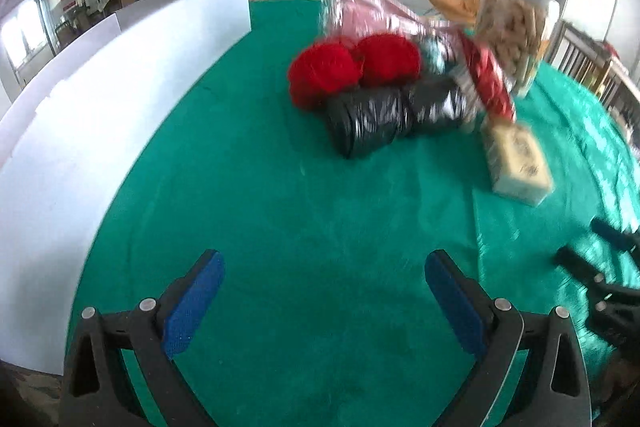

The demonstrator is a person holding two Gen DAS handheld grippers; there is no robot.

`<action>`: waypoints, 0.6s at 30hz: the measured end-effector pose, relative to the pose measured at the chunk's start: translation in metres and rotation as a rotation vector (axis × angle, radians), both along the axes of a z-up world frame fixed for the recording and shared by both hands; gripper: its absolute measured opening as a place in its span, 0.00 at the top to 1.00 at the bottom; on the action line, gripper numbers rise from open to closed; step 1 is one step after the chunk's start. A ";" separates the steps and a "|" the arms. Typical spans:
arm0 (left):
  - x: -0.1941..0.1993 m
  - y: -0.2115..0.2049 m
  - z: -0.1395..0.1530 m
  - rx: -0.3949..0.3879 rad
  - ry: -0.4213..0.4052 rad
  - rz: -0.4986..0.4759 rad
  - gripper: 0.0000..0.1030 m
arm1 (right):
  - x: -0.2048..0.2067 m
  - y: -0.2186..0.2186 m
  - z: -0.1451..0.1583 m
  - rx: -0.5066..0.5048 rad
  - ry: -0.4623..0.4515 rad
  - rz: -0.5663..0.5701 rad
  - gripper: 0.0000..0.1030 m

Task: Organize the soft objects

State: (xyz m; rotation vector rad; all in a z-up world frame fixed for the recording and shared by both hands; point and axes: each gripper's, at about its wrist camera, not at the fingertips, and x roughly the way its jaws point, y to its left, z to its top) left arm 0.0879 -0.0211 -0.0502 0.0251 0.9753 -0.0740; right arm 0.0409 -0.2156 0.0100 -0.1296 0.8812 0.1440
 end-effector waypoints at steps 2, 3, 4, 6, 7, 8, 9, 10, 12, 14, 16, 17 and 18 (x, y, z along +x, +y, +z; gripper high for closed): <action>0.000 -0.003 -0.009 0.019 0.015 0.002 0.03 | -0.005 0.002 -0.002 -0.008 0.000 0.002 0.24; -0.001 -0.002 -0.007 0.015 0.009 0.000 0.03 | -0.009 0.001 -0.002 -0.008 0.000 0.002 0.24; 0.000 -0.002 -0.006 0.014 0.016 -0.006 0.03 | -0.010 0.001 -0.002 -0.005 0.001 0.001 0.24; -0.001 -0.001 -0.006 0.009 0.010 -0.006 0.02 | -0.014 0.000 -0.003 0.002 0.004 -0.002 0.23; 0.000 -0.001 -0.005 0.011 0.006 -0.006 0.01 | -0.013 -0.001 -0.003 0.007 0.007 -0.006 0.23; 0.001 -0.002 -0.004 0.013 0.006 -0.004 0.01 | -0.012 -0.003 -0.004 0.015 0.010 -0.007 0.23; 0.001 -0.001 -0.004 0.011 0.006 -0.003 0.00 | -0.012 -0.003 -0.004 0.019 0.012 -0.008 0.23; 0.001 0.000 -0.004 0.010 0.005 -0.003 0.00 | -0.012 -0.003 -0.004 0.024 0.014 -0.008 0.23; 0.001 -0.001 -0.006 0.010 0.002 -0.005 0.00 | -0.012 -0.003 -0.004 0.027 0.015 -0.009 0.23; -0.004 0.001 -0.009 0.009 0.000 -0.005 0.00 | -0.013 -0.003 -0.004 0.025 0.014 -0.009 0.23; -0.004 0.001 -0.010 0.009 -0.003 -0.006 0.00 | -0.012 -0.003 -0.004 0.026 0.014 -0.009 0.22; -0.004 0.001 -0.010 0.009 -0.004 -0.006 0.00 | -0.012 -0.003 -0.004 0.026 0.014 -0.009 0.22; -0.005 0.001 -0.011 0.009 -0.005 -0.006 0.00 | -0.012 -0.003 -0.004 0.026 0.014 -0.009 0.22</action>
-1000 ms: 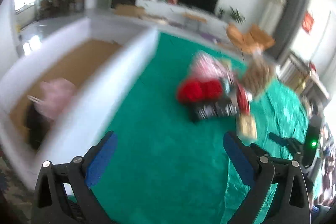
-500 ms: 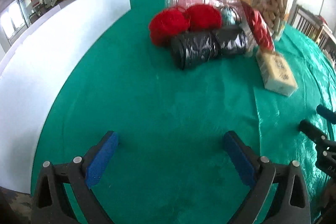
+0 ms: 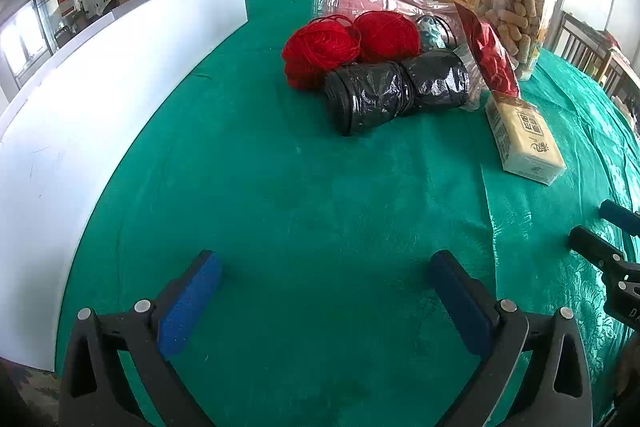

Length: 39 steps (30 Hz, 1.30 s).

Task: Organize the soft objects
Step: 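Grasp the beige tissue pack with the right tool, then lower the left tool over the black plastic-wrapped roll while the right tool holds the tissue pack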

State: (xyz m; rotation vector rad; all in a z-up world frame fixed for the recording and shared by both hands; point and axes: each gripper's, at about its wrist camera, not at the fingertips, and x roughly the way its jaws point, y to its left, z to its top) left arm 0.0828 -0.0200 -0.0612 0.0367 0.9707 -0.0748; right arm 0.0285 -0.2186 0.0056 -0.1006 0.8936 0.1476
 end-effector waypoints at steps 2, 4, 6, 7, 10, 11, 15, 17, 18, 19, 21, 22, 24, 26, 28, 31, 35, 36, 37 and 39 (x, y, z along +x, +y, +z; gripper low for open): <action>-0.001 0.000 0.000 0.000 -0.004 0.001 0.00 | 0.000 0.000 0.000 -0.001 0.001 -0.002 0.21; -0.002 0.000 0.000 0.000 -0.007 0.001 0.00 | 0.002 -0.001 -0.001 0.007 0.011 -0.016 0.18; -0.003 0.001 0.000 -0.001 -0.011 0.001 0.00 | 0.008 -0.004 -0.002 0.036 0.037 -0.024 0.12; -0.003 0.001 0.000 -0.001 -0.011 0.001 0.00 | 0.013 -0.002 -0.001 0.028 0.064 -0.024 0.12; -0.004 0.001 0.000 -0.002 -0.013 0.001 0.00 | 0.035 0.000 0.006 0.070 0.156 -0.039 0.12; -0.004 0.001 0.000 -0.002 -0.012 0.001 0.00 | 0.042 -0.001 0.009 0.126 0.172 -0.043 0.12; -0.004 0.001 0.000 -0.002 -0.013 0.001 0.00 | 0.074 0.008 0.023 0.260 0.191 -0.068 0.14; -0.004 0.001 0.000 -0.002 -0.013 0.001 0.00 | 0.091 0.027 0.023 0.213 0.201 -0.047 0.14; -0.004 0.001 0.000 -0.003 -0.013 0.001 0.00 | 0.098 0.036 0.020 0.187 0.211 -0.041 0.14; -0.004 0.001 0.000 -0.003 -0.013 0.001 0.00 | 0.106 0.045 0.013 0.146 0.231 -0.038 0.14; -0.004 0.001 0.000 -0.004 -0.014 -0.001 0.00 | 0.109 0.052 0.007 0.086 0.226 -0.043 0.15; -0.004 0.001 0.000 -0.004 -0.014 -0.002 0.00 | 0.107 0.053 0.008 0.047 0.190 -0.048 0.16; -0.004 0.001 0.000 -0.004 -0.014 -0.003 0.00 | 0.098 0.045 0.008 0.012 0.139 -0.057 0.19; -0.004 0.001 0.000 -0.004 -0.015 -0.003 0.00 | 0.088 0.031 0.008 -0.003 0.122 -0.068 0.47; -0.004 0.001 0.000 -0.004 -0.015 -0.003 0.00 | 0.078 0.013 0.009 -0.030 0.100 -0.092 0.46; -0.004 0.001 0.000 -0.004 -0.015 -0.003 0.00 | 0.064 -0.015 0.008 -0.076 0.072 -0.130 0.46; -0.004 0.001 0.000 -0.004 -0.015 -0.003 0.00 | 0.048 -0.032 0.004 -0.079 0.008 -0.115 0.43; -0.004 0.001 0.000 -0.004 -0.015 -0.003 0.00 | 0.046 -0.033 0.002 -0.075 -0.007 -0.109 0.41; -0.004 0.002 0.000 -0.004 -0.015 -0.003 0.00 | 0.043 -0.033 0.000 -0.061 -0.017 -0.105 0.37; -0.005 0.001 0.000 -0.005 -0.016 -0.003 0.00 | 0.044 -0.033 -0.001 -0.054 -0.021 -0.114 0.33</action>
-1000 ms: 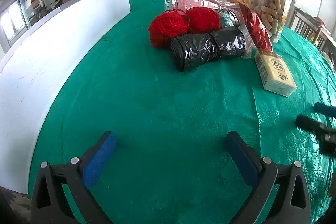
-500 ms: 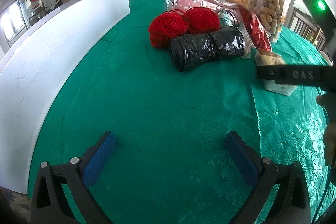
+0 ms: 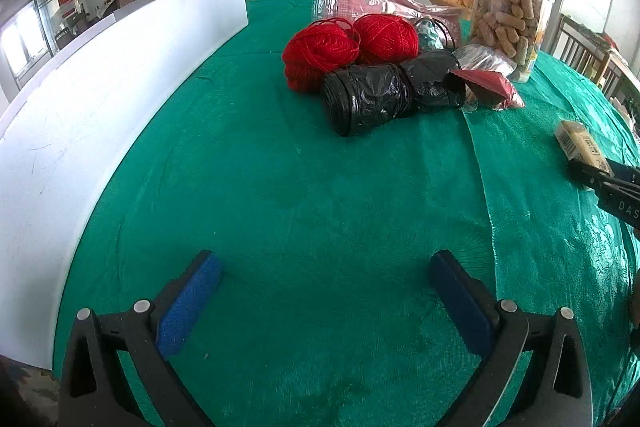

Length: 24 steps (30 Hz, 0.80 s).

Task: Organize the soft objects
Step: 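Lower the left tool over the black plastic-wrapped roll while the right tool holds the tissue pack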

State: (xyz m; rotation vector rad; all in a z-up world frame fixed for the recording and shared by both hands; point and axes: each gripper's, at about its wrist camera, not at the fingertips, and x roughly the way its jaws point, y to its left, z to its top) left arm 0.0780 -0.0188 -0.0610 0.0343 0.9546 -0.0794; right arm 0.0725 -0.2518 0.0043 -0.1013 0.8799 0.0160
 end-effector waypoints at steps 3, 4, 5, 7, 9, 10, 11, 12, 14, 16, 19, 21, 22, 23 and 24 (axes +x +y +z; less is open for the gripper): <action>0.000 -0.001 0.000 0.000 0.002 0.000 0.00 | 0.008 -0.003 -0.002 0.023 0.009 -0.023 0.27; 0.001 -0.001 0.000 0.001 0.009 -0.002 0.00 | 0.012 -0.006 -0.005 0.042 0.014 -0.029 0.26; 0.004 -0.002 0.000 0.004 0.027 -0.010 0.00 | 0.016 -0.008 -0.007 0.057 0.018 -0.033 0.26; 0.013 -0.006 0.002 0.011 0.069 -0.038 0.00 | 0.012 -0.011 -0.003 0.058 0.017 -0.035 0.26; 0.029 -0.013 0.007 0.035 0.092 -0.086 0.00 | 0.011 -0.008 0.000 0.045 0.013 -0.035 0.26; 0.038 -0.015 0.013 0.059 0.075 -0.107 0.00 | 0.012 -0.007 0.000 0.039 0.012 -0.035 0.26; 0.046 -0.016 0.020 0.084 0.050 -0.119 0.00 | 0.011 -0.006 0.000 0.039 0.011 -0.035 0.26; 0.056 -0.017 0.029 0.109 0.017 -0.127 0.00 | 0.011 -0.007 0.000 0.042 0.012 -0.036 0.26; 0.074 -0.021 0.042 0.105 -0.022 -0.156 0.00 | 0.013 -0.009 0.000 0.056 0.014 -0.039 0.26; 0.093 -0.029 0.046 0.071 -0.023 -0.211 0.00 | 0.013 -0.011 0.000 0.064 0.014 -0.046 0.26; 0.114 -0.044 0.033 0.048 0.031 -0.283 0.00 | 0.014 -0.012 0.000 0.065 0.014 -0.051 0.26; 0.122 -0.052 0.020 0.021 0.094 -0.312 0.01 | 0.015 -0.013 0.000 0.068 0.014 -0.051 0.26; 0.120 -0.054 0.017 0.003 0.120 -0.326 0.02 | 0.015 -0.013 0.000 0.069 0.014 -0.051 0.26; 0.116 -0.054 0.017 -0.028 0.136 -0.347 0.03 | 0.015 -0.013 0.000 0.070 0.013 -0.051 0.26; 0.109 -0.053 0.020 -0.089 0.157 -0.392 0.03 | 0.015 -0.013 0.000 0.070 0.013 -0.051 0.26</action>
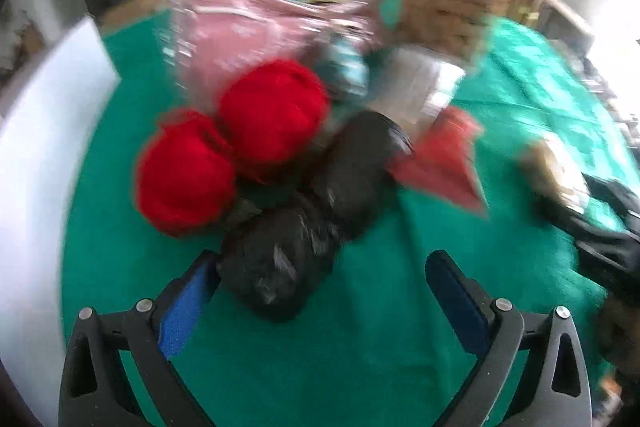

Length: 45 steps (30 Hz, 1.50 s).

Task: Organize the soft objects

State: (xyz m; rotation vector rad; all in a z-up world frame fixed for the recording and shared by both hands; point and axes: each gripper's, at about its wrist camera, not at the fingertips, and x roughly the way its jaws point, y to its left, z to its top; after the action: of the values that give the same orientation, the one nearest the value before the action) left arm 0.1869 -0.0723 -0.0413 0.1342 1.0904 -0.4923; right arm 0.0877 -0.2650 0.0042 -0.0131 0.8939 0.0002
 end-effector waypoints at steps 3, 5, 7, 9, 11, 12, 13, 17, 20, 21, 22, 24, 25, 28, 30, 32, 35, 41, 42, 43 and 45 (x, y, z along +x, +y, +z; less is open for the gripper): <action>-0.019 0.011 0.012 -0.139 0.045 -0.115 0.02 | -0.001 0.000 0.000 0.000 0.000 0.000 0.26; -0.018 0.019 0.015 -0.128 0.030 -0.073 0.02 | -0.001 0.000 0.000 -0.001 0.000 0.000 0.26; -0.009 0.023 0.015 -0.112 0.030 -0.009 0.02 | -0.001 0.000 0.000 -0.001 -0.001 0.000 0.26; -0.006 0.020 0.011 -0.104 0.022 0.012 0.02 | -0.001 0.000 0.000 0.000 -0.001 0.000 0.26; -0.003 0.008 0.009 -0.065 -0.002 0.004 0.02 | -0.001 0.000 0.000 -0.001 -0.001 -0.001 0.26; -0.001 -0.004 0.006 -0.024 -0.019 -0.014 0.02 | -0.001 0.000 0.000 0.000 -0.001 -0.002 0.26; 0.000 -0.013 0.002 0.014 -0.034 -0.029 0.03 | -0.001 -0.001 0.000 0.001 -0.002 -0.005 0.26; -0.004 -0.031 -0.011 0.147 -0.088 -0.024 0.55 | -0.001 -0.003 0.000 0.007 -0.003 -0.011 0.26; -0.006 -0.008 -0.012 0.118 -0.084 0.120 0.61 | 0.000 -0.003 0.000 0.006 -0.003 -0.011 0.26; -0.006 0.003 -0.013 0.112 -0.088 0.191 0.61 | 0.000 -0.003 0.000 0.007 -0.003 -0.011 0.26; -0.006 0.013 -0.014 0.101 -0.091 0.255 0.60 | 0.000 -0.004 0.000 0.006 -0.003 -0.011 0.26; -0.001 0.030 -0.015 0.094 -0.106 0.346 0.50 | 0.000 -0.003 0.000 0.006 -0.003 -0.011 0.26; 0.003 0.035 -0.017 0.081 -0.108 0.374 0.42 | 0.000 -0.004 0.000 0.005 -0.003 -0.011 0.26; 0.018 0.039 -0.023 0.069 -0.096 0.423 0.06 | 0.000 -0.004 0.000 0.007 -0.004 -0.012 0.26; 0.024 0.032 -0.028 0.116 -0.125 0.420 0.00 | 0.000 -0.005 0.000 0.010 -0.005 -0.014 0.26; 0.027 0.033 -0.030 0.095 -0.155 0.435 0.00 | 0.000 -0.006 0.000 0.016 -0.005 -0.015 0.26; 0.026 0.039 -0.030 0.090 -0.156 0.438 0.00 | 0.000 -0.006 0.000 0.017 -0.004 -0.013 0.26; 0.026 0.040 -0.030 0.090 -0.156 0.439 0.00 | 0.001 -0.005 0.000 0.007 -0.001 -0.011 0.25; 0.026 0.040 -0.030 0.090 -0.156 0.439 0.00 | 0.001 -0.005 0.000 0.006 -0.001 -0.011 0.25; 0.026 0.040 -0.030 0.090 -0.156 0.439 0.00 | 0.001 -0.005 0.000 0.004 -0.001 -0.011 0.25; 0.026 0.040 -0.030 0.090 -0.156 0.439 0.00 | 0.001 -0.004 0.000 -0.001 -0.001 -0.011 0.25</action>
State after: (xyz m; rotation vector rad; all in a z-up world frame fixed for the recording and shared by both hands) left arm 0.2127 -0.0326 -0.0710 0.0094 0.9536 -0.0379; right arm 0.0884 -0.2689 0.0040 -0.0087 0.8934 -0.0106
